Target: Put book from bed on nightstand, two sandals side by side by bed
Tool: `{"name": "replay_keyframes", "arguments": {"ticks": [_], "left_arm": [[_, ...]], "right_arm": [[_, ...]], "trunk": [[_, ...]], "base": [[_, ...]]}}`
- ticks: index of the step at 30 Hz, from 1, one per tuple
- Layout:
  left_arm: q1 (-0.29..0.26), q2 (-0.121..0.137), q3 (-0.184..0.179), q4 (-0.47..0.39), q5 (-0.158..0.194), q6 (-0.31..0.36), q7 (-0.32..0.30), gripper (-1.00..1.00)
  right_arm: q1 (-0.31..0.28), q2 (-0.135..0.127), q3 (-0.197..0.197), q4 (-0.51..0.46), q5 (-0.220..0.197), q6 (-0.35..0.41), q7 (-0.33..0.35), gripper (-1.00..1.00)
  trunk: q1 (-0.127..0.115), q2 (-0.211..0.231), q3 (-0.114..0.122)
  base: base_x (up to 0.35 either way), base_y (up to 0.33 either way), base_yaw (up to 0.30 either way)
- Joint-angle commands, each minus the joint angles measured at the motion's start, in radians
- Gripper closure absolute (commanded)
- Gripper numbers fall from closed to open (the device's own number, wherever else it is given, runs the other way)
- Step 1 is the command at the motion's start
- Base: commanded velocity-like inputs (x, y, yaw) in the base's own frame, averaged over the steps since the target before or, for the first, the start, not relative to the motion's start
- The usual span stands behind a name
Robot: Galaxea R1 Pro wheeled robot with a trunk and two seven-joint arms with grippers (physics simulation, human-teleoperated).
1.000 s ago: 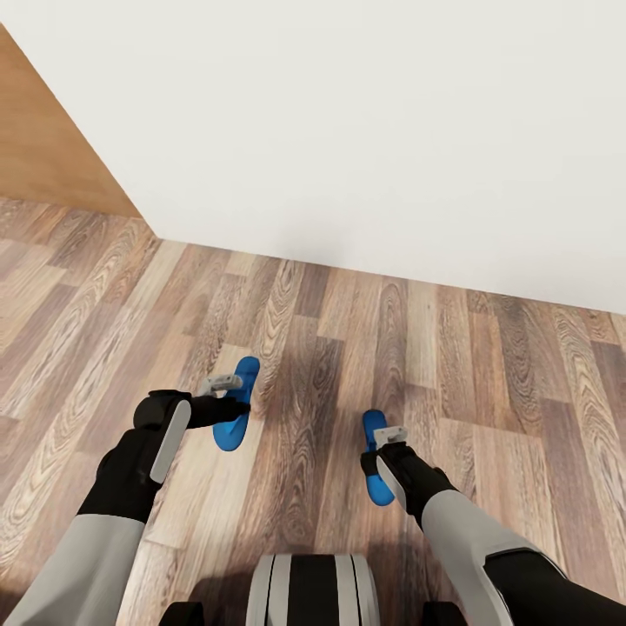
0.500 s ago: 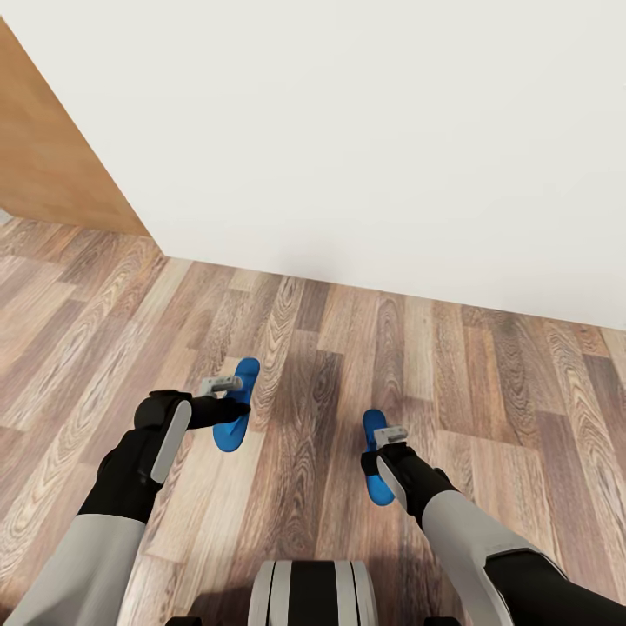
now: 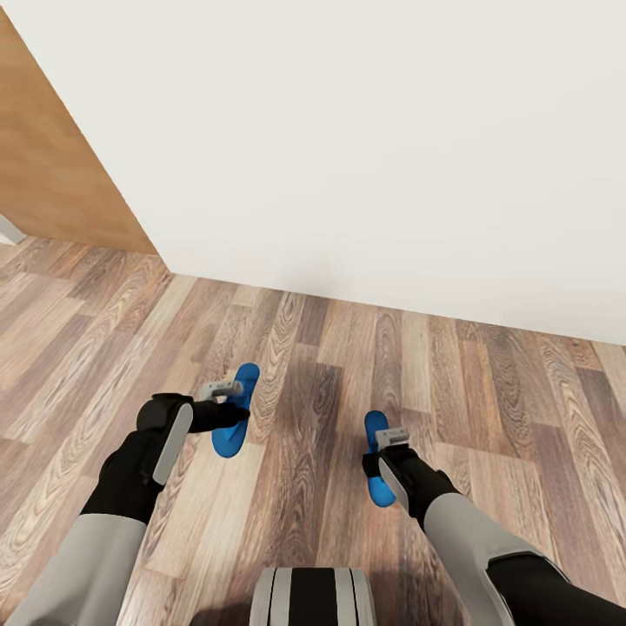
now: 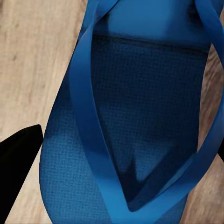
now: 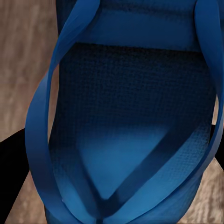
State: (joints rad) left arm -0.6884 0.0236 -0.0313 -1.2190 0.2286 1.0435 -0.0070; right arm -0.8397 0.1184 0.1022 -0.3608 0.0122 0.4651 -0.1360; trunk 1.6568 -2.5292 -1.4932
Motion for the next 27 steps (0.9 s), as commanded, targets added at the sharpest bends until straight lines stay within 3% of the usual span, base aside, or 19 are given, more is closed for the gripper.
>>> {"name": "replay_keyframes", "arguments": {"ticks": [1, 16, 21, 27], "left_arm": [[0.000, 0.001, -0.002, 0.002, -0.001, 0.004, 0.005, 1.00], [0.000, -0.002, -0.002, 0.028, -0.003, 0.004, 0.006, 1.00], [0.000, -0.002, -0.004, 0.104, -0.003, -0.066, 0.009, 1.00], [0.000, -0.002, -0.004, 0.131, -0.006, -0.088, 0.011, 1.00]], "right_arm": [[0.000, -0.001, 0.005, -0.002, 0.000, 0.007, -0.003, 1.00], [0.001, -0.015, 0.005, -0.004, 0.000, 0.012, -0.004, 1.00], [0.001, -0.015, 0.008, -0.030, 0.000, 0.015, -0.004, 1.00], [0.002, -0.015, 0.007, -0.041, 0.000, 0.019, -0.003, 1.00]], "trunk": [[-0.001, 0.000, 0.003], [-0.007, 0.004, 0.061], [-0.010, 0.005, 0.081], [-0.012, 0.006, 0.104]], "base": [[0.000, 0.000, 0.000], [0.000, 0.000, 0.000], [0.000, 0.000, 0.000], [0.000, 0.000, 0.000]]}}
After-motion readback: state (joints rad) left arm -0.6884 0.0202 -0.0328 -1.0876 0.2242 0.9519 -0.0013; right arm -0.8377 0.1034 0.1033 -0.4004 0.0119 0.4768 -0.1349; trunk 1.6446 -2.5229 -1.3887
